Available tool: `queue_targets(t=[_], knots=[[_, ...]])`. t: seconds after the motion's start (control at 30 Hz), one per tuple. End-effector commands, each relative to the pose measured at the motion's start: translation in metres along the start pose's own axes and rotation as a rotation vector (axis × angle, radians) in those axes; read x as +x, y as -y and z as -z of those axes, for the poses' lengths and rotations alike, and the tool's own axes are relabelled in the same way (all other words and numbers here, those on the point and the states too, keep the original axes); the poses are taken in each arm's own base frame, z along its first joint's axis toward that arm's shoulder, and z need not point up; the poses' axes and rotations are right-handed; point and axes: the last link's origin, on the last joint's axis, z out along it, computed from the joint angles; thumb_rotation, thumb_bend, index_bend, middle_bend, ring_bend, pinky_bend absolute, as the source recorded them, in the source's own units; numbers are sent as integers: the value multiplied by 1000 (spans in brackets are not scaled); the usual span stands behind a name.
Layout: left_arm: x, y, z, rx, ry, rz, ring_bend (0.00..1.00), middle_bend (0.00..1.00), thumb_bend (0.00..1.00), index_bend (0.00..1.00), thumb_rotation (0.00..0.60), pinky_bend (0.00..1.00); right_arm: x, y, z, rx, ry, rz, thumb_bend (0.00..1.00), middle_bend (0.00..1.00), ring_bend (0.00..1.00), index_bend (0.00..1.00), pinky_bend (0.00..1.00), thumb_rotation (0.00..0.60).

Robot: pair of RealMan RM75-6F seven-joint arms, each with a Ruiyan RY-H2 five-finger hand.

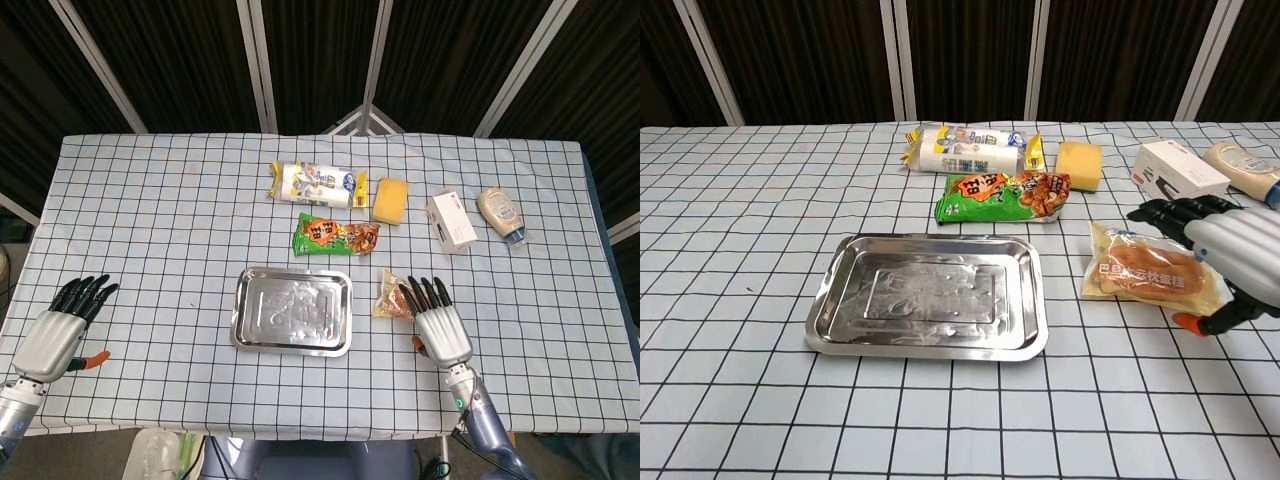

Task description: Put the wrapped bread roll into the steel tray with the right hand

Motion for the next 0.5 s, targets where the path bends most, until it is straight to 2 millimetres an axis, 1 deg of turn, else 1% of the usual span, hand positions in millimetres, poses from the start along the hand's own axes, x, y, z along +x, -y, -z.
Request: queue_targets(t=[0.03, 0.27, 0.33, 0.37, 0.43, 0.47, 0.5], knots=[[0, 0, 0, 0, 0, 0, 0, 0, 64, 0, 600, 0, -6, 5, -18, -15, 23, -5, 327, 0, 0, 0, 0, 600], [1, 1, 0, 2, -1, 2, 0, 0, 64, 0, 600, 0, -13, 3, -32, -36, 54, -4, 327, 0, 0, 0, 0, 600], [1, 1, 1, 2, -3, 3, 0, 0, 64, 0, 600, 0, -14, 2, -34, -43, 60, -4, 328, 0, 0, 0, 14, 600], [1, 1, 1, 3, -3, 4, 0, 0, 64, 0, 600, 0, -14, 1, -35, -45, 62, -5, 328, 0, 0, 0, 53, 600], [1, 2, 1, 5, -4, 5, 0, 0, 64, 0, 600, 0, -14, 0, -36, -49, 61, -6, 327, 34, 9, 19, 191, 600], [1, 2, 0, 6, -3, 5, 0, 0, 64, 0, 600, 0, -14, 1, -37, -50, 58, -7, 327, 115, 66, 95, 315, 600], [1, 2, 0, 6, -3, 5, 0, 0, 64, 0, 600, 0, -14, 1, -37, -49, 55, -9, 327, 240, 168, 217, 442, 600]])
